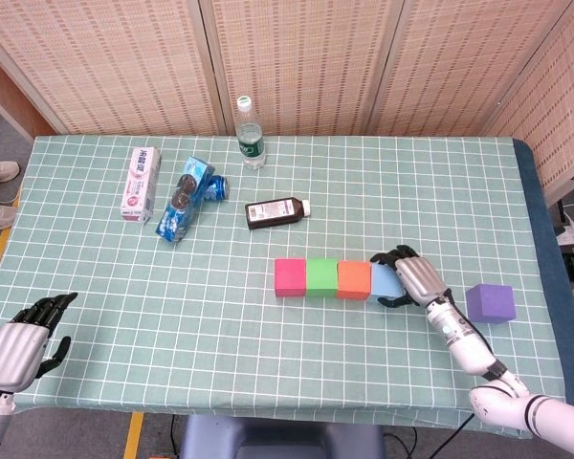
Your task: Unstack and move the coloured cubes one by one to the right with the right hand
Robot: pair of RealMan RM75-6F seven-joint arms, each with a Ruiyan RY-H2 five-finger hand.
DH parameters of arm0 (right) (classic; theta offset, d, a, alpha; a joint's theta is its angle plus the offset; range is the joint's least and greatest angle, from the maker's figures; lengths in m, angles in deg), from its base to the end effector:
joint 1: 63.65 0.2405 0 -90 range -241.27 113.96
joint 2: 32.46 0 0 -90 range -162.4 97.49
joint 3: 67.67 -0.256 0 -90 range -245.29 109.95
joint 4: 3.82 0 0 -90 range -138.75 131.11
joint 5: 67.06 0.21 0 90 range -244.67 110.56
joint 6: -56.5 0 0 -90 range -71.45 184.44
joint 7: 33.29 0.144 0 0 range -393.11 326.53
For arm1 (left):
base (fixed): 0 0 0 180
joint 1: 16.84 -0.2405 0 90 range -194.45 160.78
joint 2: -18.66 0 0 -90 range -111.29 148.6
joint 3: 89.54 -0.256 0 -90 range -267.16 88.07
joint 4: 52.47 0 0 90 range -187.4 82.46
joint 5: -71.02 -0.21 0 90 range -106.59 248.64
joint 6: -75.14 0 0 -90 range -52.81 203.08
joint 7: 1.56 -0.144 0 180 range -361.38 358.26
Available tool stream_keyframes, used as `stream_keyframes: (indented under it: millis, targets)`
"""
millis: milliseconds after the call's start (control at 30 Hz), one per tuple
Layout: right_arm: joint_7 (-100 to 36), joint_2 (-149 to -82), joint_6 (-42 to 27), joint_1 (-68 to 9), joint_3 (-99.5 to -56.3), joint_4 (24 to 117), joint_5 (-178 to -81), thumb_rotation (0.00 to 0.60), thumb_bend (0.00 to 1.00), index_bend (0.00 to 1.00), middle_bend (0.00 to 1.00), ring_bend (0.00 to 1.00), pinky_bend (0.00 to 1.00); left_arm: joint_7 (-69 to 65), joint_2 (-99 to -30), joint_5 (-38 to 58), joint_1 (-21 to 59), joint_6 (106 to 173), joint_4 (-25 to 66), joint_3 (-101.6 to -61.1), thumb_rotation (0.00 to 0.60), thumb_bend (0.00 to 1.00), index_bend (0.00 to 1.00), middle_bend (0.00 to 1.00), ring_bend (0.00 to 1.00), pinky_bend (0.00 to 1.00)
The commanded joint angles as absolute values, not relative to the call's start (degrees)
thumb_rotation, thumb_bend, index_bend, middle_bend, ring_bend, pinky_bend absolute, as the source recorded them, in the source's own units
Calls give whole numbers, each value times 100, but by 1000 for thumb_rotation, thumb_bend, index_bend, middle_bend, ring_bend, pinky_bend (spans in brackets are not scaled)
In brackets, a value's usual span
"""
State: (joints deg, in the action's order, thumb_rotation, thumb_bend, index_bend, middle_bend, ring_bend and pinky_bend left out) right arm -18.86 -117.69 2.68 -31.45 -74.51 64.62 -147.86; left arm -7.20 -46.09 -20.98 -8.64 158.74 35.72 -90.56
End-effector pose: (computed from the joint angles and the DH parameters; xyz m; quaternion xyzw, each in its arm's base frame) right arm -0.2619 -0.3372 0.0211 0.6829 -0.4696 0.3834 0.4076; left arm -0.3078 0.1848 0.1439 -0.6802 -0.3207 -0.3479 0.5599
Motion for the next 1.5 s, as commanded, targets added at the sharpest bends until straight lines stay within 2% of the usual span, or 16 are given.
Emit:
stream_keyframes:
  millis: [33,200,333,433,500,600,633,733,833,933,1133,1233,1367,1500]
  targets:
    - [-2137,-11914,-106,-3256,-7482,6222,-14817,600,115,504,623,349,133,-690,-4605,-2092,-877,15901,3565,-9047,600,470,129,188,200,387]
    - [-2735,-11966,-662,-3413,-7677,6054,-14658,600,118,518,643,354,133,-695,-4609,-2096,-879,15907,3564,-9045,600,470,129,188,200,387]
    - [-3491,-12076,-1093,-3503,-8039,5754,-14247,600,117,517,643,354,133,-738,-4620,-2112,-869,15880,3571,-9057,600,470,129,188,200,387]
    - [-3941,-12082,-1053,-3466,-8396,5534,-13723,600,116,500,643,350,130,-762,-4625,-2105,-859,15858,3572,-9056,600,470,129,188,200,387]
    - [-4016,-12004,-783,-3400,-8615,5443,-13348,600,116,457,635,318,109,-766,-4628,-2092,-850,15832,3575,-9053,600,470,129,188,200,387]
    - [-3689,-11742,-159,-3342,-8715,5514,-13065,600,116,325,497,169,52,-775,-4629,-2082,-838,15806,3580,-9051,600,470,129,188,200,388]
    - [-3560,-11675,-18,-3335,-8710,5539,-13048,600,116,274,412,95,45,-774,-4631,-2083,-835,15803,3580,-9051,600,471,129,189,200,388]
    - [-3291,-11559,245,-3310,-8576,5545,-13195,600,116,162,264,4,18,-784,-4632,-2077,-829,15786,3578,-9053,600,470,129,189,200,387]
    - [-3049,-11584,223,-3289,-8420,5520,-13489,600,116,75,106,0,0,-781,-4627,-2077,-833,15787,3587,-9058,600,470,129,189,201,388]
    - [-2633,-11646,69,-3301,-8207,5567,-13934,600,116,59,45,0,0,-766,-4621,-2103,-849,15835,3585,-9061,600,470,129,188,200,388]
    - [-1741,-11535,55,-3295,-7610,6028,-14851,600,117,59,33,0,0,-739,-4618,-2064,-852,15831,3573,-9045,600,470,129,189,200,388]
    - [-1473,-11505,37,-3247,-7329,6254,-15257,600,116,74,60,0,0,-759,-4619,-2064,-847,15816,3580,-9048,600,471,129,189,200,388]
    - [-1252,-11507,97,-3156,-7126,6421,-15515,600,116,118,110,0,0,-775,-4615,-2096,-850,15826,3588,-9064,600,471,129,188,200,388]
    - [-1137,-11533,301,-3043,-7068,6493,-15500,600,116,121,120,0,0,-773,-4617,-2085,-852,15829,3582,-9057,600,471,129,189,200,388]
